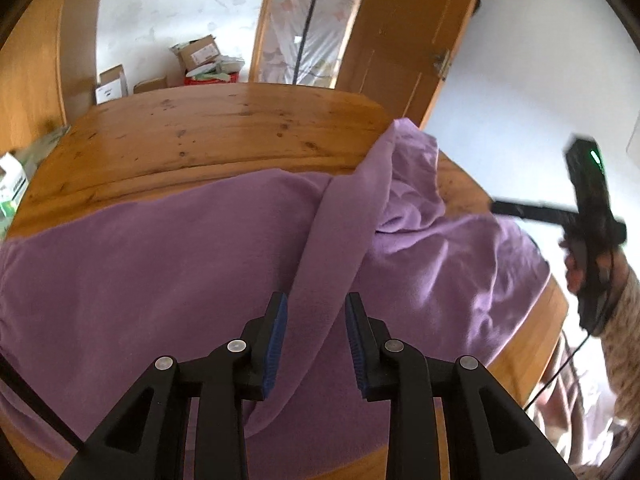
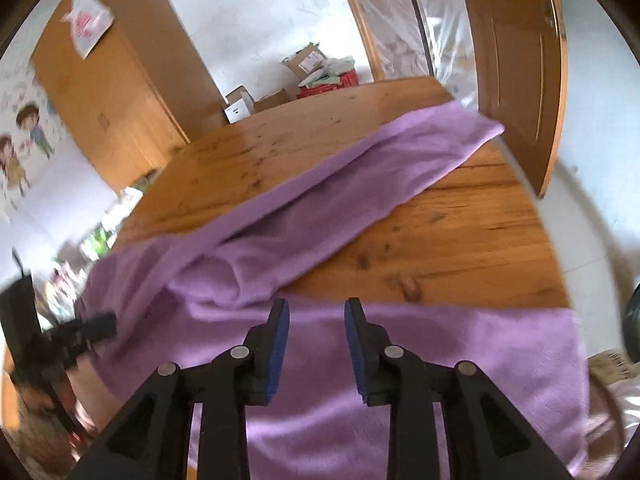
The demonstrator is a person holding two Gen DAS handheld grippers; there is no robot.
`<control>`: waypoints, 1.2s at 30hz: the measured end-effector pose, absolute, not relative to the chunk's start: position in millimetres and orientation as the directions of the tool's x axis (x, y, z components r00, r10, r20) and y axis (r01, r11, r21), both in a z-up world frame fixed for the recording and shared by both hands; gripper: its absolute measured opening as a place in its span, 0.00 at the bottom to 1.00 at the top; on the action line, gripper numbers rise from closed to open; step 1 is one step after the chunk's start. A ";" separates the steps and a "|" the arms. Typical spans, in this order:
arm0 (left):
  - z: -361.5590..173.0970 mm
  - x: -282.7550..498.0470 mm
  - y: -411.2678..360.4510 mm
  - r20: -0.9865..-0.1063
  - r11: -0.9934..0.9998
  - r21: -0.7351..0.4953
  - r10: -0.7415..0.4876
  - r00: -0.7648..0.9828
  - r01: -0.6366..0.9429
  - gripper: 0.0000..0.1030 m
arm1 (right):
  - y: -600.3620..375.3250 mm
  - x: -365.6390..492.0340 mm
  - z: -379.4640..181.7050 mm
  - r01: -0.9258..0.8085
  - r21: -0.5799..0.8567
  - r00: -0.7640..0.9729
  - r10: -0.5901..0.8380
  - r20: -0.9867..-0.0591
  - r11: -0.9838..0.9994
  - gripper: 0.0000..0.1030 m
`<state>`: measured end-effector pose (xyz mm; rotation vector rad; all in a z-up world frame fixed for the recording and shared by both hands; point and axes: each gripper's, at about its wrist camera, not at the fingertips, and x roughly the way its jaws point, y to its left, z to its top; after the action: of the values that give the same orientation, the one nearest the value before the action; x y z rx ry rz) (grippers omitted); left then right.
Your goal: Fold clothes
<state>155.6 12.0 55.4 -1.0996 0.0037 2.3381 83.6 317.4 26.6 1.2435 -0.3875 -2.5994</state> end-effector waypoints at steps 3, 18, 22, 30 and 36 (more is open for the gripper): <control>53.1 154.6 20.2 -0.728 -0.852 -0.166 0.445 -0.522 -0.496 0.30 | 316.3 60.5 21.7 0.096 0.394 -0.609 -0.368 -0.703 -0.914 0.28; 42.6 139.9 32.7 -0.753 -0.864 -0.113 0.397 -0.525 -0.491 0.30 | 312.3 -33.5 5.1 0.040 0.590 -0.592 -0.495 -0.636 -0.806 0.33; 40.7 137.3 28.2 -0.751 -0.862 -0.140 0.413 -0.516 -0.486 0.30 | 304.7 -51.2 5.7 0.000 0.560 -0.592 -0.451 -0.667 -0.828 0.33; 37.0 134.5 27.9 -0.759 -0.851 -0.147 0.424 -0.494 -0.504 0.30 | 304.9 -80.9 -13.9 -0.114 0.526 -0.567 -0.380 -0.731 -0.843 0.33; 35.1 132.1 27.0 -0.762 -0.845 -0.154 0.432 -0.483 -0.512 0.30 | 305.7 -89.6 -19.3 -0.143 0.549 -0.558 -0.391 -0.732 -0.823 0.30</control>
<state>132.1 27.0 35.1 -1.1511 0.1262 2.3117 -89.6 305.7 -19.3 1.3933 -0.8632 -2.5037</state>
